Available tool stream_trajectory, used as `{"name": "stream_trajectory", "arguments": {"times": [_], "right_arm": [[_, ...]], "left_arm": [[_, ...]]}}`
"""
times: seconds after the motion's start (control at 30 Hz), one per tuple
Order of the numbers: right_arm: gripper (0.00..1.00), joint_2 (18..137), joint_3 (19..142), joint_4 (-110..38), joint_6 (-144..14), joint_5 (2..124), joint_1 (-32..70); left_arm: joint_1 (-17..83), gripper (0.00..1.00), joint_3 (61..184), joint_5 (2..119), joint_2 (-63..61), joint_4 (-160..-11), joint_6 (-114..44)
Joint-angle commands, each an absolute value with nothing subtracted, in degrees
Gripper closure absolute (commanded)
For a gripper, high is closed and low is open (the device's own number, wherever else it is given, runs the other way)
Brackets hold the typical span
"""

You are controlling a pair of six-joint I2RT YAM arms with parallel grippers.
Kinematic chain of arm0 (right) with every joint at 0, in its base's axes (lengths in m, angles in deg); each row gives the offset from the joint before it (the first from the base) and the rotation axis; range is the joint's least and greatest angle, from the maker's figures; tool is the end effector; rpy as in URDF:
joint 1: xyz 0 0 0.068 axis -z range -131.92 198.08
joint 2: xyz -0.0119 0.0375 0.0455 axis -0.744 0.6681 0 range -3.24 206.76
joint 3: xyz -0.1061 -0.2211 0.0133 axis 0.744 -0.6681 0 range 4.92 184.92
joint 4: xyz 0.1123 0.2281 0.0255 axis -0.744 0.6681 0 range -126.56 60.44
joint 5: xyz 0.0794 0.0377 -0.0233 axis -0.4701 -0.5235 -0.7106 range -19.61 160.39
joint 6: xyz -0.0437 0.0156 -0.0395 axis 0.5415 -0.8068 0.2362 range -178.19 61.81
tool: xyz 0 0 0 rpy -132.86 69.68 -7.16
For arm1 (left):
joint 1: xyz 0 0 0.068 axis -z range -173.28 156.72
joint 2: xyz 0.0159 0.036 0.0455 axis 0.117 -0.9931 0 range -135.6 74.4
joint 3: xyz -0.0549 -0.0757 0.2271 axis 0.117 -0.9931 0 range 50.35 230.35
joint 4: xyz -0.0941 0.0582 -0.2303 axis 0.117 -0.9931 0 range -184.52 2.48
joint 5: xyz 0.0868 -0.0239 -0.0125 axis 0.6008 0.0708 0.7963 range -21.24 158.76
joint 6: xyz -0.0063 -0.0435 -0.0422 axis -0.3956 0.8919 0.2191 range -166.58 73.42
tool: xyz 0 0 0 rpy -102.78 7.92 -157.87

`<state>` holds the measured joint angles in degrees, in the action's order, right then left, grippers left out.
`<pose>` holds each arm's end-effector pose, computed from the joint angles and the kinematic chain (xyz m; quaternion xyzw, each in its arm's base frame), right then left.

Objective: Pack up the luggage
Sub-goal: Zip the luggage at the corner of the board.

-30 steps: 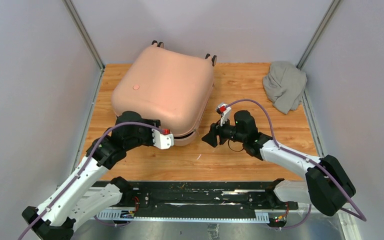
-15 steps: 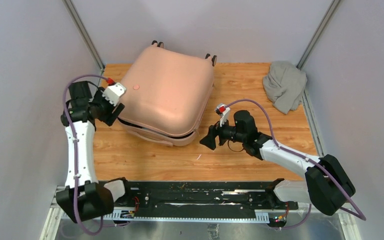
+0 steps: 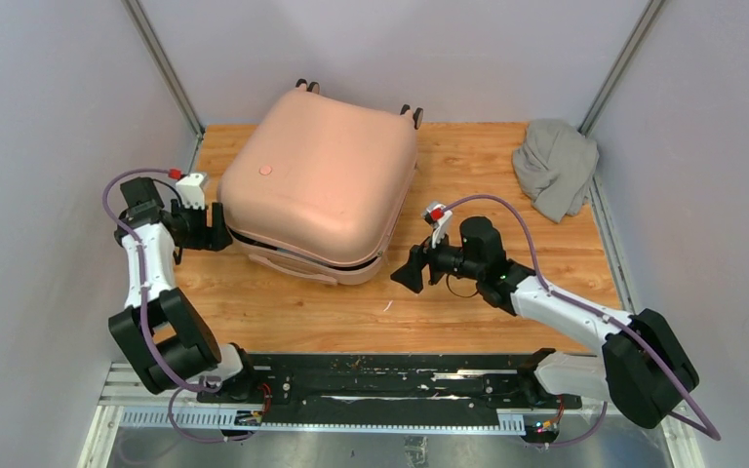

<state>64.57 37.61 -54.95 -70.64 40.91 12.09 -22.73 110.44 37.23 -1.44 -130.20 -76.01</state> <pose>0.2048 0.1766 0.2109 -0.3069 0.7288 0.4229 0.4426 0.2445 0.1108 0.2391 0.0738 0.9261 -0.0990 0.3566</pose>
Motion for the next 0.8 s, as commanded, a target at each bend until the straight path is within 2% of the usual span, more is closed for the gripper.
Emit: {"name": "stream_trajectory", "arguments": {"times": [0.0,0.17,0.5,0.77], "right_arm": [[0.18,62.8,35.9,-54.8,-70.8,41.6,12.8],[0.18,62.5,35.1,-55.5,-71.3,41.8,12.8],[0.19,62.3,34.9,-55.4,-71.5,42.2,12.8],[0.19,62.6,35.3,-55.5,-71.7,41.9,12.8]], "left_arm": [[-23.4,0.27,108.6,34.4,-3.5,-122.2,-66.0],[-23.6,0.27,105.4,35.9,-4.3,-115.6,-60.3],[-24.7,0.27,101.7,28.6,-7.8,-109.2,-51.1],[-24.8,0.29,99.7,31.6,-8.3,-106.3,-49.3]]}}
